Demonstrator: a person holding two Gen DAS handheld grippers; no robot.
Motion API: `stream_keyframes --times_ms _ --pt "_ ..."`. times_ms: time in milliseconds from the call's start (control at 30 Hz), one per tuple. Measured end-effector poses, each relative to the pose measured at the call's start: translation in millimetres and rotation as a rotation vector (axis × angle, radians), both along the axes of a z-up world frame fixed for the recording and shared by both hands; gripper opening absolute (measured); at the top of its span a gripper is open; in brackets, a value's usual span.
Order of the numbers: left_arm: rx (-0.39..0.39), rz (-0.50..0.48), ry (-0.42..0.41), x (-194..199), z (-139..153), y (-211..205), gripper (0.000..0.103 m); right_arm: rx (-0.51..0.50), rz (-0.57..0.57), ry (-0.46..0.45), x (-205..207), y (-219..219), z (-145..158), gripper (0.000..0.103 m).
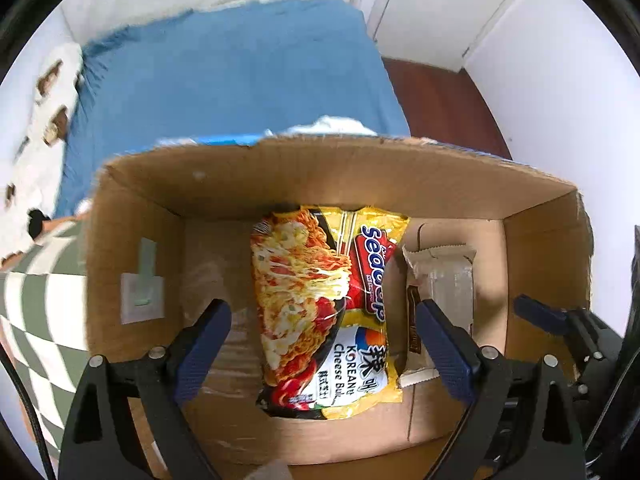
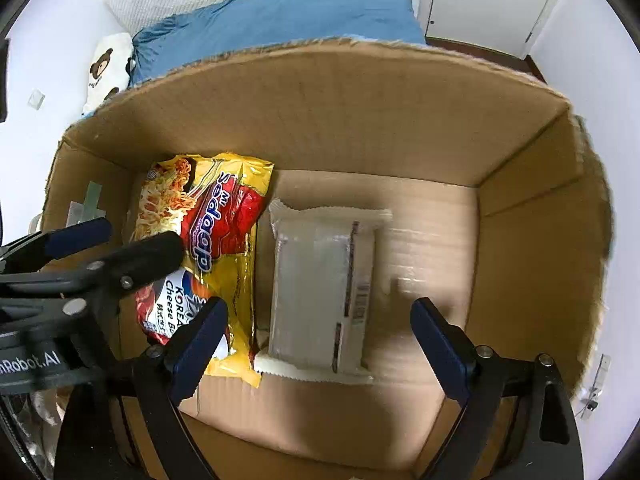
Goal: Organize snacks
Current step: 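Carry both packets into the cardboard box and open both tools, then grasp the yellow egg-biscuit bag with left tool while right tool grasps orange packet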
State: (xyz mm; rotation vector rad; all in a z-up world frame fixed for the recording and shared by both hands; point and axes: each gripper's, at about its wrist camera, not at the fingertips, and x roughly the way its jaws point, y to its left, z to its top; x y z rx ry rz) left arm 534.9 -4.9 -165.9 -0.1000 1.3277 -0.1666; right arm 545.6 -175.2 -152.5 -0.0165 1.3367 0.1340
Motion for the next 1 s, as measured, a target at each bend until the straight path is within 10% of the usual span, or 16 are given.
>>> stream_keyframes --times_ms 1000 --pt "0.092 0.074 -0.422 -205 147 7 0.094 -0.042 -0.046 -0.444 -239 -4 147 0.095"
